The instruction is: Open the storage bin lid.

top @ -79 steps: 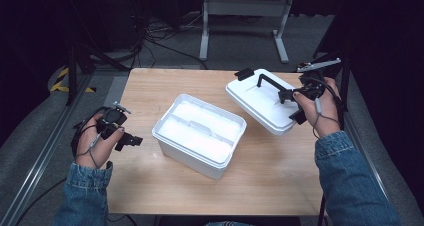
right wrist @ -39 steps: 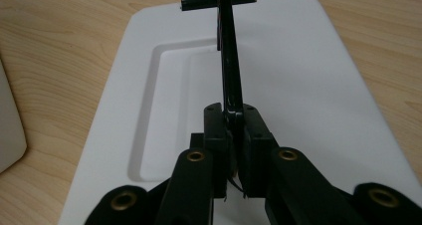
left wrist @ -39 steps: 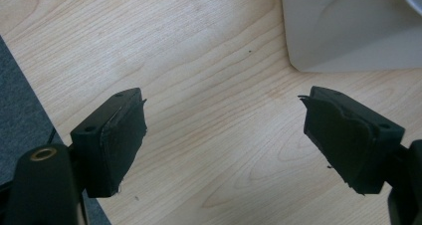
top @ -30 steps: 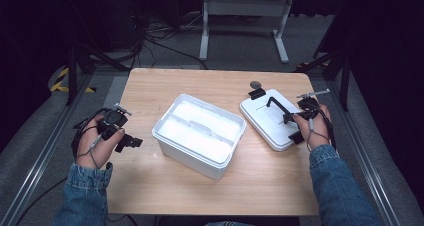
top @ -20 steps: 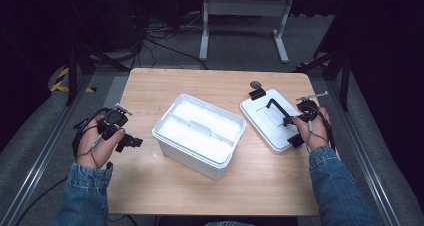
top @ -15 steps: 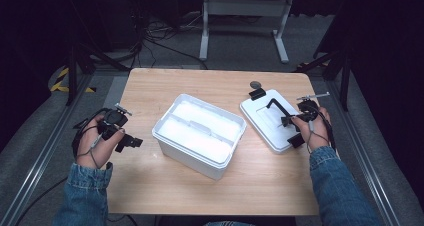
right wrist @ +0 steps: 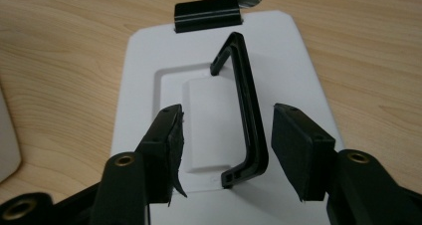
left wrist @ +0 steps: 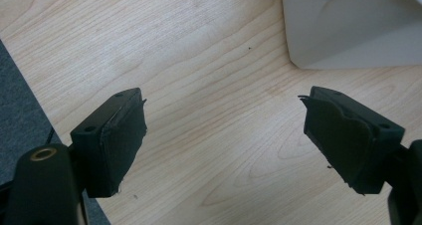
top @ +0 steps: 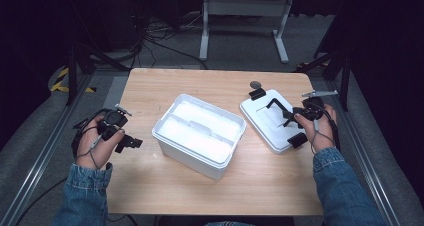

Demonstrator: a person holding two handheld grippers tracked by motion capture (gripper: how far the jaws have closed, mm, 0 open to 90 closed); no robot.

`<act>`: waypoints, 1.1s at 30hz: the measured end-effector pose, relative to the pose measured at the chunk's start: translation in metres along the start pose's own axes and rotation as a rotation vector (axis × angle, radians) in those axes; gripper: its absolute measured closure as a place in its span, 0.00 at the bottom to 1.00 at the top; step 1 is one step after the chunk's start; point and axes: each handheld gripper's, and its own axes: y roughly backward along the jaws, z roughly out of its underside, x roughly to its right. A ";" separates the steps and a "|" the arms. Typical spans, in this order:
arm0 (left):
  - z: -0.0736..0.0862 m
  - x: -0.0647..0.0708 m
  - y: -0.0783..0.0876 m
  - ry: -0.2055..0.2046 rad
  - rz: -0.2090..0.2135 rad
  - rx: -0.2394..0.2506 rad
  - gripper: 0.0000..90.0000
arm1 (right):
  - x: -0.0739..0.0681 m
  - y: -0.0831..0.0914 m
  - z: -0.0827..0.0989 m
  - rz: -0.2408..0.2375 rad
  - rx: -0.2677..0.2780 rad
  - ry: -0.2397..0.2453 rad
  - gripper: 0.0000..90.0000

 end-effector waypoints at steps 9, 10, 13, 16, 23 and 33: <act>0.002 0.000 0.000 0.003 0.003 -0.004 0.19 | -0.015 0.026 -0.005 -0.041 0.059 0.029 0.52; 0.003 0.000 0.000 0.007 -0.002 0.000 0.19 | -0.018 0.029 -0.005 -0.050 0.064 0.033 0.52; 0.003 0.001 0.001 0.002 -0.004 -0.005 0.19 | -0.027 0.038 -0.005 -0.073 0.068 0.047 0.52; 0.004 0.002 0.001 0.001 -0.006 -0.001 0.19 | -0.037 0.046 -0.005 -0.100 0.069 0.062 0.52; 0.007 0.002 0.004 -0.002 -0.009 -0.004 0.19 | -0.055 0.058 -0.001 -0.152 0.055 0.082 0.52; 0.005 0.004 0.003 -0.011 -0.008 -0.010 0.19 | -0.080 0.067 0.010 -0.232 -0.008 0.117 0.52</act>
